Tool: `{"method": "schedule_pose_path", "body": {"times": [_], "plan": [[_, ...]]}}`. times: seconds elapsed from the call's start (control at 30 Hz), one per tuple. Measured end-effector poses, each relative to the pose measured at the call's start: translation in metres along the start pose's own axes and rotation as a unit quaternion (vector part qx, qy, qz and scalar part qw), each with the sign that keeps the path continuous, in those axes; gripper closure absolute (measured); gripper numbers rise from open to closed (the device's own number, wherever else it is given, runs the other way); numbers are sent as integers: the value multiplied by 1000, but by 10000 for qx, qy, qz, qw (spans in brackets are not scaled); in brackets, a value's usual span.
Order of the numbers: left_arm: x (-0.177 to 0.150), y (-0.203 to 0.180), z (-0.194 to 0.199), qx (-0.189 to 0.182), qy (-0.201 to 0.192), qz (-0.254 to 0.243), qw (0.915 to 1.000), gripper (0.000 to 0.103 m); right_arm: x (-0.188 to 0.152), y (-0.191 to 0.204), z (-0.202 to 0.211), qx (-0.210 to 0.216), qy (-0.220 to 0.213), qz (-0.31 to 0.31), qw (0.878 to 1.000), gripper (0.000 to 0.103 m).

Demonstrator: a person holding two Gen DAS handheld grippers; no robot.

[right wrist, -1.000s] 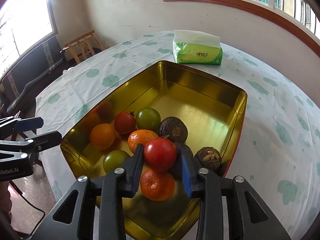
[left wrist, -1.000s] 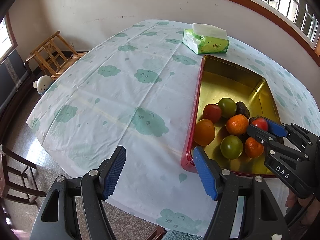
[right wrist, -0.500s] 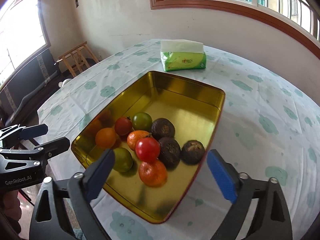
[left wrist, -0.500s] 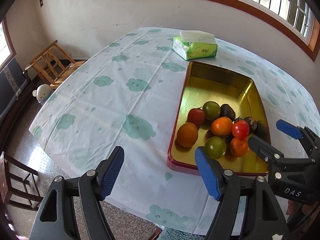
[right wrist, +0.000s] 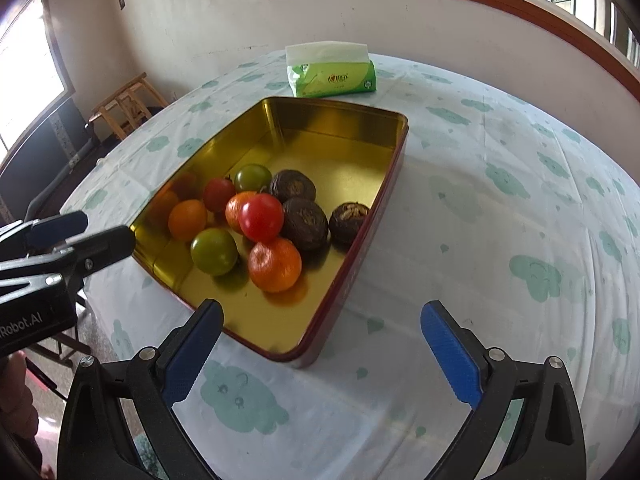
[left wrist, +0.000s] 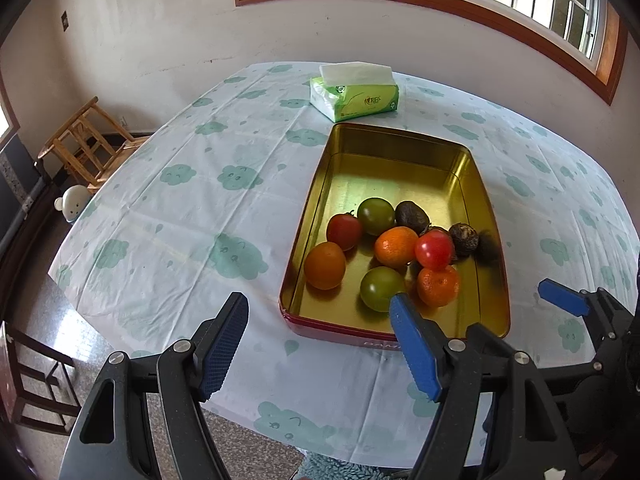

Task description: Organize fruits

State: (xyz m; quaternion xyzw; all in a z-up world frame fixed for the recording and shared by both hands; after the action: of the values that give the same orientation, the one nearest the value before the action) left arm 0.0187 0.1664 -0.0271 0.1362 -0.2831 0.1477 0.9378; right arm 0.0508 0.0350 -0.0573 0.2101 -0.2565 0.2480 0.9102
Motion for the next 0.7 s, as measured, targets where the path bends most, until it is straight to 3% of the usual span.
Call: {"method": "schedule_pose_path", "body": {"times": [0.7], "plan": [[0, -9, 3, 29, -11, -108, 9999, 32, -5, 9, 4, 93, 95, 82, 9999, 3]]}}
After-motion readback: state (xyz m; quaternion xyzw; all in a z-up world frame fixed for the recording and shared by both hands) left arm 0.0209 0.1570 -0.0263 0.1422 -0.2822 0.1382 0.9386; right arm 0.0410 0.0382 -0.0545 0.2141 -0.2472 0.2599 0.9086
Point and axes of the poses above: each gripper's, at about its wrist camera, not at the fingertips, and z roughly against the way its jaws point, y to its left, x to its top, the point moved 6 cm from there along -z, roughly the way its jaws point, and after that the axes turned 10 degrees about x, right-handed, at the moved point
